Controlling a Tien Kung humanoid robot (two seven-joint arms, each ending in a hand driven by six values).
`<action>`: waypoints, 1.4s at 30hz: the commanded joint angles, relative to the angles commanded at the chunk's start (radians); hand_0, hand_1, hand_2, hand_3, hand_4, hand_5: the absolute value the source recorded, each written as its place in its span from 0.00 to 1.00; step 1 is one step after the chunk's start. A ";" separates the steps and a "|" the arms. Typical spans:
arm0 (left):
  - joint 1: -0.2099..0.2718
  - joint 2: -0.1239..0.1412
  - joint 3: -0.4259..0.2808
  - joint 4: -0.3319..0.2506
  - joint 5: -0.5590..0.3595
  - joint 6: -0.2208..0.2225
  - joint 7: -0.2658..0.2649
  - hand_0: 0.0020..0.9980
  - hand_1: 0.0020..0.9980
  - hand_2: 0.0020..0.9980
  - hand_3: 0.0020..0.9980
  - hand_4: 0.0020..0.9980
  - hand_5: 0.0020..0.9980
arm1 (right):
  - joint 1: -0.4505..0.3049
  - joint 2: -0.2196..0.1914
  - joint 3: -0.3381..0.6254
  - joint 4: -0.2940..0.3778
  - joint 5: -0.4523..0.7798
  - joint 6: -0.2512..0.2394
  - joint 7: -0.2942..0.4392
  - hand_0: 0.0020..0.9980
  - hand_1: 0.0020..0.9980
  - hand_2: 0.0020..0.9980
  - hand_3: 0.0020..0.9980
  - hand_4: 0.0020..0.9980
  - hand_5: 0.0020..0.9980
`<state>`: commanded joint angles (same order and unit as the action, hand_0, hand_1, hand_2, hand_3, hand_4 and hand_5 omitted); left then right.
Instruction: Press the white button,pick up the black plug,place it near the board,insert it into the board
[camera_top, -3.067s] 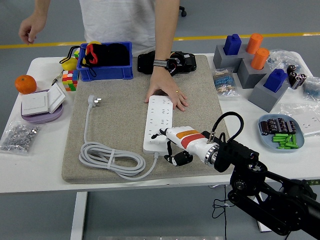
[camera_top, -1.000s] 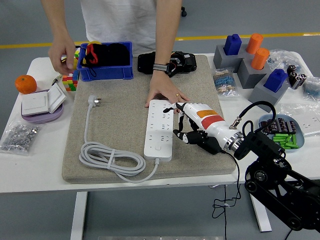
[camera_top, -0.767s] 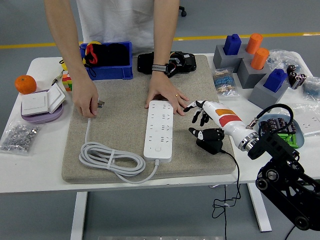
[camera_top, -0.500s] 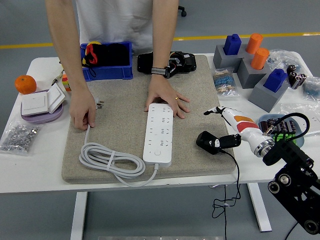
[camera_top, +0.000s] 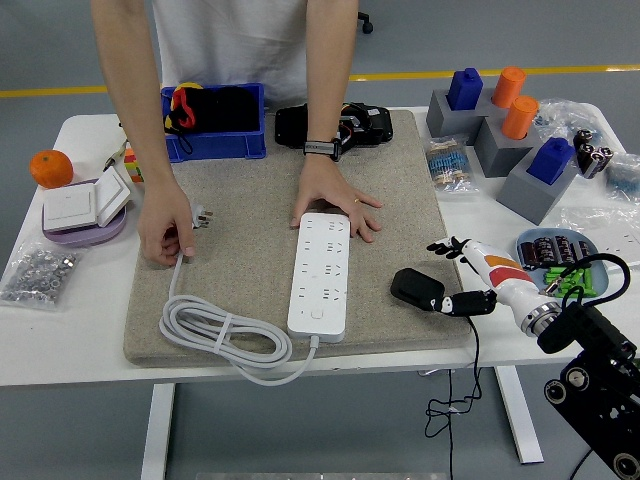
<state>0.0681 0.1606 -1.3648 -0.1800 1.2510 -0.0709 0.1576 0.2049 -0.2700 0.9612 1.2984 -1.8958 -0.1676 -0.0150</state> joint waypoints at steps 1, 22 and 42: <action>0.001 0.000 0.001 0.000 0.000 0.000 0.000 0.71 0.70 0.67 0.71 0.72 0.28 | -0.001 0.001 -0.003 0.005 0.008 0.001 0.001 0.65 0.66 0.68 0.73 1.00 0.19; 0.002 -0.005 -0.014 0.000 0.009 0.000 0.000 0.71 0.70 0.67 0.71 0.72 0.28 | 0.008 -0.011 0.003 0.076 0.042 0.039 -0.011 0.66 0.67 0.67 0.72 0.99 0.17; 0.000 -0.009 -0.017 0.000 0.012 0.000 0.000 0.71 0.70 0.67 0.71 0.72 0.28 | 0.033 0.011 -0.055 0.023 0.001 -0.046 0.015 0.65 0.68 0.68 0.71 0.97 0.16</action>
<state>0.0682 0.1521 -1.3818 -0.1800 1.2627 -0.0712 0.1577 0.2377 -0.2593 0.9062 1.3209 -1.8946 -0.2134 0.0002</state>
